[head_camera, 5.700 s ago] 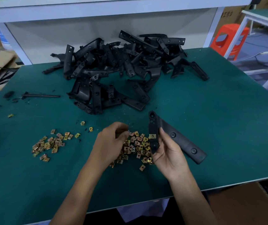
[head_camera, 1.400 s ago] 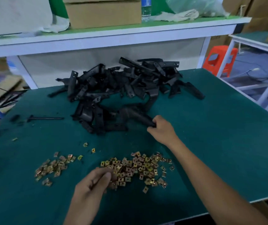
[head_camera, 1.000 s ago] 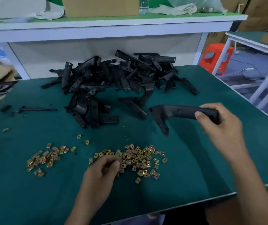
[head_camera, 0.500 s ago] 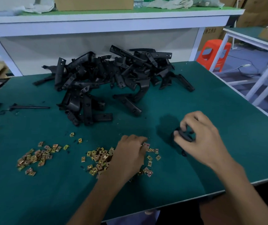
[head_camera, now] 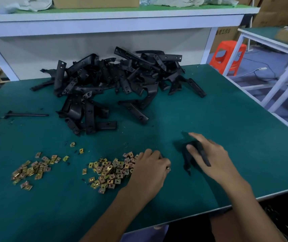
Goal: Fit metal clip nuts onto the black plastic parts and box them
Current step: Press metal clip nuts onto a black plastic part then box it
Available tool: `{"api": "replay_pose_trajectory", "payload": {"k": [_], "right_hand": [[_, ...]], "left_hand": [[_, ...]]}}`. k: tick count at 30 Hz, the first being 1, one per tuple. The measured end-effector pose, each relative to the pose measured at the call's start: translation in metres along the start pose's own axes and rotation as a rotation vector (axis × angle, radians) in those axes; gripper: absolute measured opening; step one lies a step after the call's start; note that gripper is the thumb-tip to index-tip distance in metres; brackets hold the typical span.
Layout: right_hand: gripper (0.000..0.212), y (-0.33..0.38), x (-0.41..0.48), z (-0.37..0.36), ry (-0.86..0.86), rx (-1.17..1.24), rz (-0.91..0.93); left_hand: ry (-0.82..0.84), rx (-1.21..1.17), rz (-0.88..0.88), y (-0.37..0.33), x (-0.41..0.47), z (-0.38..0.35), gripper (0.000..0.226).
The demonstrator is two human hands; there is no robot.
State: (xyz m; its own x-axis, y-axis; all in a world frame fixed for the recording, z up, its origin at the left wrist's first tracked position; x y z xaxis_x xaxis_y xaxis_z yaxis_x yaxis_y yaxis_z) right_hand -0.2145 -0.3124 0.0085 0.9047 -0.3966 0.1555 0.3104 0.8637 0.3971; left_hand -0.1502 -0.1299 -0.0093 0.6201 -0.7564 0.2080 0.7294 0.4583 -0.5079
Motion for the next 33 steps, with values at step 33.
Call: {"api": "replay_pose_trajectory", "payload": {"k": [33], "right_hand": [[0.048,0.125,-0.042,-0.1,0.422,1.939,-0.365]], "left_hand": [[-0.383,-1.711,0.683,0.018,-0.083,0.039,0.005]]}}
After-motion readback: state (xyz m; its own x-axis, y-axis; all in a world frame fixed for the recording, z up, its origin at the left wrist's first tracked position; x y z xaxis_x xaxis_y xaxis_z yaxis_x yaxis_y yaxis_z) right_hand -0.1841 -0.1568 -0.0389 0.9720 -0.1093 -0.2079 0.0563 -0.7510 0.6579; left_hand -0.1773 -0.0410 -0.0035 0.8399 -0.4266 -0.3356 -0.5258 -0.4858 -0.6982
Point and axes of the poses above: each hand's wrist, its own x-axis towards the middle knuckle, its own z-axis out of the back of the hand, y = z × x, the point moved 6 cm from there along x, towards the middle knuckle, and after that the axes turned 11 degrees about -x, right-handed, at the moved point
